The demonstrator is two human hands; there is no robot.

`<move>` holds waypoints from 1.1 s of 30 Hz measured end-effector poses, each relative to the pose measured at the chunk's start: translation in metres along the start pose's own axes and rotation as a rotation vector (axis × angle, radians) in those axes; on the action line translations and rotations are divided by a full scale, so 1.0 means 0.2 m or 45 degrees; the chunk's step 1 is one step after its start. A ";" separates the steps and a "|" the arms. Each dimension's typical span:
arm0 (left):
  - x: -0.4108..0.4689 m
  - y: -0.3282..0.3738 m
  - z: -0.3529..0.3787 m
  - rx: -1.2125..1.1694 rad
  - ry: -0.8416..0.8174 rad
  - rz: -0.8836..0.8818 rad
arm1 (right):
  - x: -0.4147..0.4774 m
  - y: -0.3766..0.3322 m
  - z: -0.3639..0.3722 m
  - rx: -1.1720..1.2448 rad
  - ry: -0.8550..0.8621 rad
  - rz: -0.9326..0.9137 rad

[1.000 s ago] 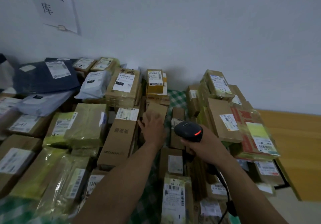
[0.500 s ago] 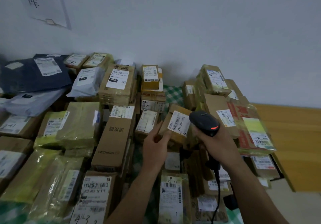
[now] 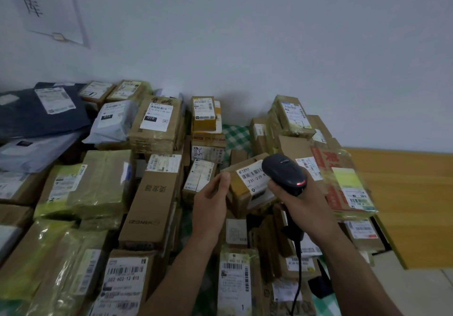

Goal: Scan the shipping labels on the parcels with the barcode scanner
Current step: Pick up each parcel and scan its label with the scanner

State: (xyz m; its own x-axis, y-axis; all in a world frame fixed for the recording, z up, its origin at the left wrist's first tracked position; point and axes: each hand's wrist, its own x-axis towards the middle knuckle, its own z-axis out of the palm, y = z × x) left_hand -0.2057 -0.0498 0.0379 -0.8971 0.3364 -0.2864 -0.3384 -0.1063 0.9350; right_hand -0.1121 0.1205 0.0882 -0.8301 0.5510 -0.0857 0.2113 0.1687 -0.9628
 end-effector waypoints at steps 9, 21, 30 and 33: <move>0.12 -0.04 -0.04 0.112 -0.216 0.076 | 0.01 -0.02 0.00 -0.071 -0.003 0.022; 0.41 -0.06 -0.12 0.609 0.054 0.577 | -0.03 -0.09 0.02 -0.341 -0.245 0.076; 0.47 -0.10 -0.16 0.734 0.106 0.603 | -0.06 -0.10 0.06 -0.342 -0.260 0.158; 0.45 -0.08 -0.16 0.753 0.107 0.617 | -0.06 -0.11 0.07 -0.316 -0.276 0.169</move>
State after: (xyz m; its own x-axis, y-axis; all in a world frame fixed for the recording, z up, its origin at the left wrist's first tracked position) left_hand -0.2901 -0.0470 -0.0100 -0.9329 0.3051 0.1912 0.2853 0.3024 0.9095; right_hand -0.1130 0.0986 0.1064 -0.8718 0.3993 -0.2836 0.4212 0.3156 -0.8503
